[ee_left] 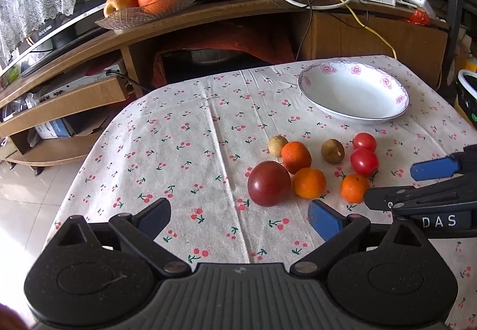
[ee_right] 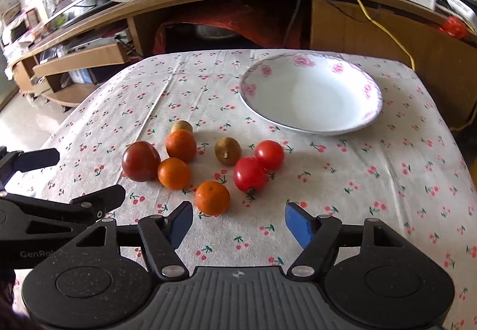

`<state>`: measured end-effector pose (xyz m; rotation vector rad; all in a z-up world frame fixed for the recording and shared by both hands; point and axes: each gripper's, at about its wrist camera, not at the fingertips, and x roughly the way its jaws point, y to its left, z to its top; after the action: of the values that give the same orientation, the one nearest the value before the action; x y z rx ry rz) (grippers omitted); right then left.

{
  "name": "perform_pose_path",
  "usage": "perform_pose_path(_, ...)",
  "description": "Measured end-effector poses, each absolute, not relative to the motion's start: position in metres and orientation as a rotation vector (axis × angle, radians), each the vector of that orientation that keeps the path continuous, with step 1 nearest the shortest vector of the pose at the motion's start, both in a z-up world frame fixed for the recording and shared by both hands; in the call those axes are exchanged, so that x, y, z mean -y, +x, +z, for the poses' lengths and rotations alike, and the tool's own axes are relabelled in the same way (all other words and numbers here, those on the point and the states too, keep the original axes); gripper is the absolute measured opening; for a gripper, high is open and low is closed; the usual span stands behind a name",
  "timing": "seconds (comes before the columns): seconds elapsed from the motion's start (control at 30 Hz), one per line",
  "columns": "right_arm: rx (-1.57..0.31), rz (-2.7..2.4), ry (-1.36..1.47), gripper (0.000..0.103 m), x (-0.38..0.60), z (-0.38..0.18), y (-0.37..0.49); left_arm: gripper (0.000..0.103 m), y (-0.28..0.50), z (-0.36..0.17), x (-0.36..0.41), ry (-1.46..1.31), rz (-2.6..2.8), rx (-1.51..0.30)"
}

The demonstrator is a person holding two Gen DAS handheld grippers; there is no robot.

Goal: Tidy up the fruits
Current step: 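Grasp the large dark red tomato with the left gripper while the right gripper grasps a tangerine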

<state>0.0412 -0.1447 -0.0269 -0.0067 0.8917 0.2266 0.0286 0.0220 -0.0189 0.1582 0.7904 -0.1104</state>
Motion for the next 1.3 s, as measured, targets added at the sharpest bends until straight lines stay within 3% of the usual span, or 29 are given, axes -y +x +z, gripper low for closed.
perform_pose_path(0.8,-0.970,0.308,-0.015,0.039,0.139,-0.041,0.065,0.095,0.071,-0.038,-0.021,0.242,-0.278,-0.855)
perform_pose_path(1.03,-0.966,0.328,-0.047,0.037,0.134,-0.042,0.066,0.073,0.084,-0.043,-0.022,0.188,-0.304,-0.872)
perform_pose_path(1.3,-0.972,0.341,-0.017,0.023,0.138,-0.041,0.065,0.052,0.088,-0.043,-0.020,0.139,-0.340,-0.890)
